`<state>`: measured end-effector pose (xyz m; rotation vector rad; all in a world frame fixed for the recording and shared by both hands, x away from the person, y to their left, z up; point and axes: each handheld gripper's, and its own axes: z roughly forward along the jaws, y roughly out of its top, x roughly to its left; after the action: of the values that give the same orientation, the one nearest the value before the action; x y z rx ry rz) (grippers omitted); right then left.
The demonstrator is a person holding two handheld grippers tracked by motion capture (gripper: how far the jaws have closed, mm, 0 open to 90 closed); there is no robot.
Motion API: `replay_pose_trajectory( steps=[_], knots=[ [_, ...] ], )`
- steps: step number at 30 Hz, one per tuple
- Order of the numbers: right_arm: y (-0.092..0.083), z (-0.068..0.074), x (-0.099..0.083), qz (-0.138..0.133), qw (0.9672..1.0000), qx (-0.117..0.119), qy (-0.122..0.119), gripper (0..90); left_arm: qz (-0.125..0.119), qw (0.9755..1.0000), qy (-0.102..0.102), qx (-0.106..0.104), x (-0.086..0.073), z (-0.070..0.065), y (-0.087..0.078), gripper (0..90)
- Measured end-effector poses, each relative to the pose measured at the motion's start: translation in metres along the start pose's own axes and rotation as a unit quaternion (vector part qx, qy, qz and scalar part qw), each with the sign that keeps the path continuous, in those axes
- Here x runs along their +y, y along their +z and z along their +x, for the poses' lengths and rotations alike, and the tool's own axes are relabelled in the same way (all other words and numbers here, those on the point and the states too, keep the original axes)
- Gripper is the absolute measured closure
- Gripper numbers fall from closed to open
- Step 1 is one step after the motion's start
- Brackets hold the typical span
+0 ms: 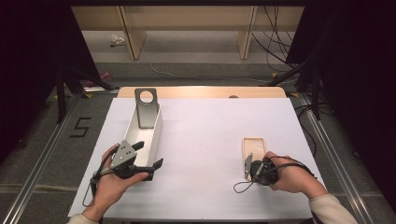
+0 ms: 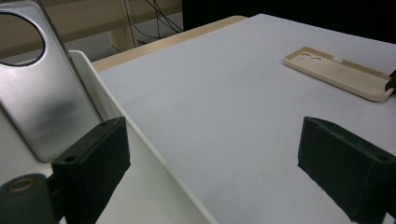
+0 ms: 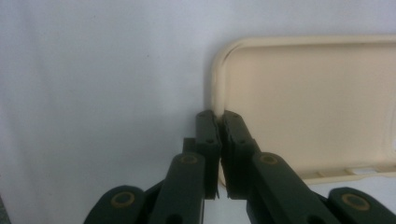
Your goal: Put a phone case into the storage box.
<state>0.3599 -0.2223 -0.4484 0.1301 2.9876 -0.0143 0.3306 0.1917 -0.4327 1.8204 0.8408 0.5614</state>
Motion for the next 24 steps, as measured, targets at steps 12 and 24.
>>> replay_pose_trajectory(
  steps=[12,24],
  knots=[
    [-0.013,0.000,0.002,-0.045,0.9988,-0.014,0.015,87.5,-0.003,1.0000,-0.003,0.002,0.000,0.001,-0.001,9.3],
    [-0.020,0.001,0.005,-0.099,0.9943,-0.028,0.028,87.4,-0.002,1.0000,-0.003,0.003,0.000,0.000,-0.001,9.7]
  ],
)
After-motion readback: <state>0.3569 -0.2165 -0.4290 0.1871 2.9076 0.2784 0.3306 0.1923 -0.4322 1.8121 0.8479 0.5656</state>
